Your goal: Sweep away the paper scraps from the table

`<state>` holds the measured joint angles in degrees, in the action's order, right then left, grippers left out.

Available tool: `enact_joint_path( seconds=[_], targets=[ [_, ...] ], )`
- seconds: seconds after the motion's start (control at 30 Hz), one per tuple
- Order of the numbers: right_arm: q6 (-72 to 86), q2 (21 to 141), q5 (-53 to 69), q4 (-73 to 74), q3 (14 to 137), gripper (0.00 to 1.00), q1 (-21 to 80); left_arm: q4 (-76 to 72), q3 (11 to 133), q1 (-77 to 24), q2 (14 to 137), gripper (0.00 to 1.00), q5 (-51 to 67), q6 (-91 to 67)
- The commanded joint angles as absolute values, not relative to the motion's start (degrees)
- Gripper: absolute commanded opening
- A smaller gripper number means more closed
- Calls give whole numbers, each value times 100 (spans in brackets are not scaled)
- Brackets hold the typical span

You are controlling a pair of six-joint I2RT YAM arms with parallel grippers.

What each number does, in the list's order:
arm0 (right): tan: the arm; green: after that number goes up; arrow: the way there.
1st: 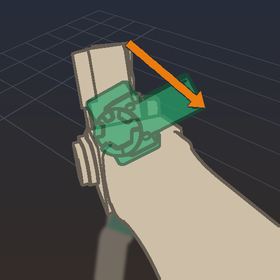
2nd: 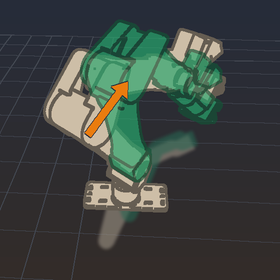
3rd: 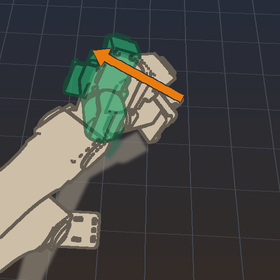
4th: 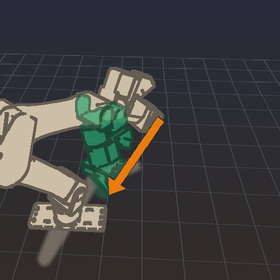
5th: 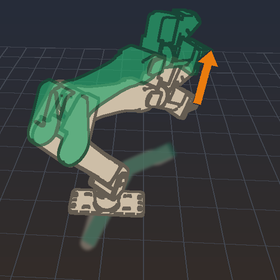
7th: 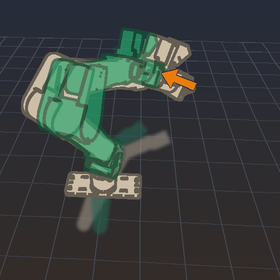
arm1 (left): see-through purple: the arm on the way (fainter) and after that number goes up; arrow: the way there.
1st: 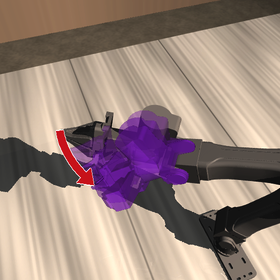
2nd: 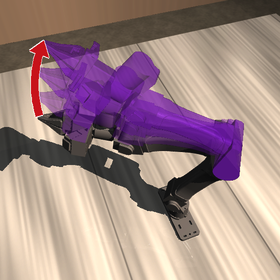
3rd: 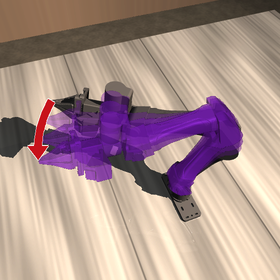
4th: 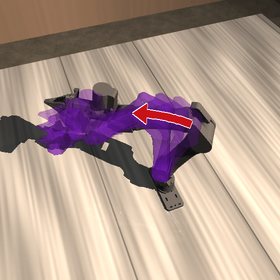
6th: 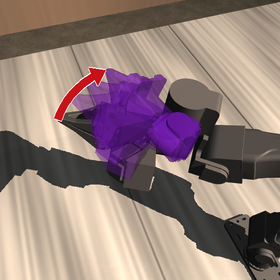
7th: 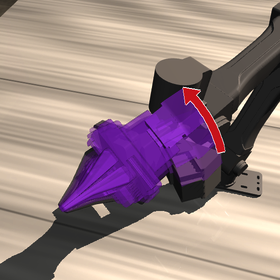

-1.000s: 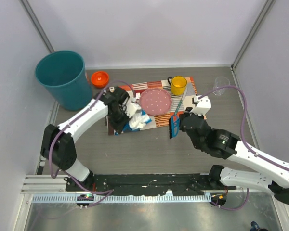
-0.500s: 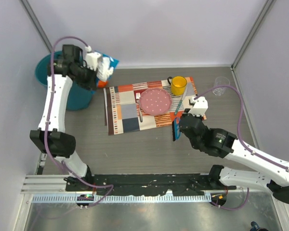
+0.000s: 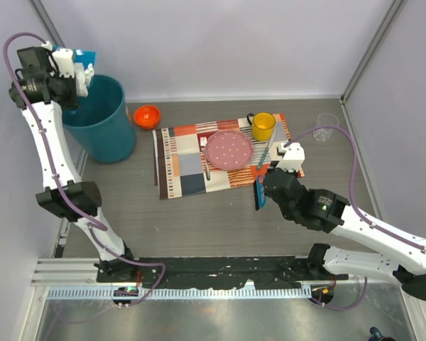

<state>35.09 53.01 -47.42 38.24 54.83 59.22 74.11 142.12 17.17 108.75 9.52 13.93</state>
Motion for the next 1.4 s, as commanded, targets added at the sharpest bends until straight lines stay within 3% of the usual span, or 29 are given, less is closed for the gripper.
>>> enact_joint_path(
  seconds=[0.0, 0.23, 0.27, 0.47, 0.6, 0.83, 1.0, 1.13, 1.17, 1.27, 1.37],
  targets=[
    [3463, 5317, -4720, 3753, 5704, 1, 5906, 6182, 12934, 1626, 10161, 0, -1538, 1923],
    [3393, 5422, -4535, 3569, 5695, 1, 5906, 1757, 9821, 836, 8869, 0, -4600, 4960],
    [3384, 5440, -4526, 3551, 5695, 1, 5906, 496, 9522, 722, 8772, 0, -4788, 5914],
    [3375, 5493, -4430, 3507, 5669, 1, 5906, -3849, 8106, 703, 9087, 0, -4967, 9405],
    [3357, 5432, -4438, 3481, 5651, 1, 5906, -5412, 7787, 694, 9359, 0, -4562, 10589],
    [3305, 5361, -4430, 3489, 5634, 1, 5906, -6117, 7734, 703, 9589, 0, -4236, 11171],
    [3270, 5335, -4456, 3481, 5616, 1, 5906, -5575, 7796, 677, 9449, 0, -4437, 10734],
    [3147, 5344, -4456, 3454, 5625, 1, 5906, -1926, 8199, 432, 8659, 0, -4791, 8251],
    [3129, 5344, -4456, 3445, 5634, 1, 5898, 555, 8661, 344, 8309, 0, -4564, 6634],
    [3015, 5344, -4447, 3410, 5669, 1, 5906, 4493, 9602, -130, 7886, 0, -2633, 4665],
    [2848, 5352, -4360, 3322, 5687, 1, 5906, 6402, 9730, -623, 7621, 0, -397, 4491]
  ],
)
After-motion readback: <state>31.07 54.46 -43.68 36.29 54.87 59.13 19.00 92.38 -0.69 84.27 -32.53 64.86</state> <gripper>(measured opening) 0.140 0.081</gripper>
